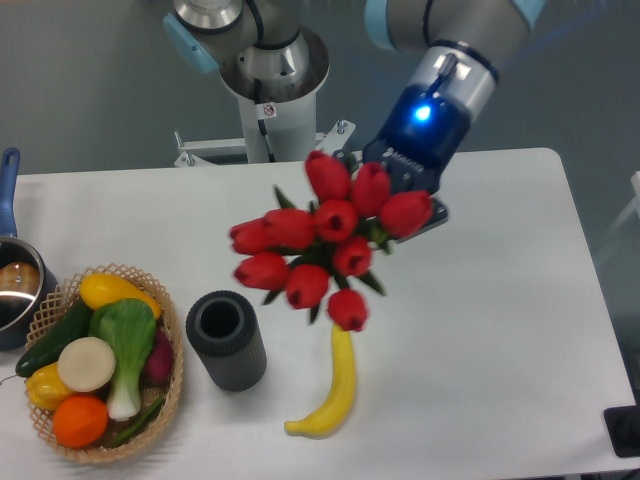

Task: Insert the flowers into the vase
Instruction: 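Carry the red tulip bunch in the gripper over the black vase, then lower the tulip stems into the black vase opening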

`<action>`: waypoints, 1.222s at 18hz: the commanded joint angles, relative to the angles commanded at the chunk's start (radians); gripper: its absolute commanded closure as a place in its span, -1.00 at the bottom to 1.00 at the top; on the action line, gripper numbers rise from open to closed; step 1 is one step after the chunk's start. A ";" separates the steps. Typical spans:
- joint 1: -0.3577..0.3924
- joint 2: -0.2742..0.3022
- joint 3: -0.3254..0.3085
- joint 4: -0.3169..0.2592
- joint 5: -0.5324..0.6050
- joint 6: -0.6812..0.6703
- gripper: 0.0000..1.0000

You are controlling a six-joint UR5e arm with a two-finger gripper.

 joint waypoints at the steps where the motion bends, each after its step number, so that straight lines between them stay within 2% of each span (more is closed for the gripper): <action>1: -0.015 -0.009 0.005 0.002 -0.012 0.000 0.74; 6: -0.042 -0.045 -0.001 0.025 -0.173 0.002 0.74; 10: -0.068 -0.063 -0.020 0.028 -0.228 0.009 0.74; 14: -0.066 -0.063 -0.096 0.028 -0.368 0.090 0.74; 15: -0.063 -0.061 -0.116 0.028 -0.385 0.110 0.74; 19: -0.065 -0.069 -0.124 0.028 -0.388 0.224 0.74; 22: -0.068 -0.071 -0.133 0.028 -0.391 0.236 0.74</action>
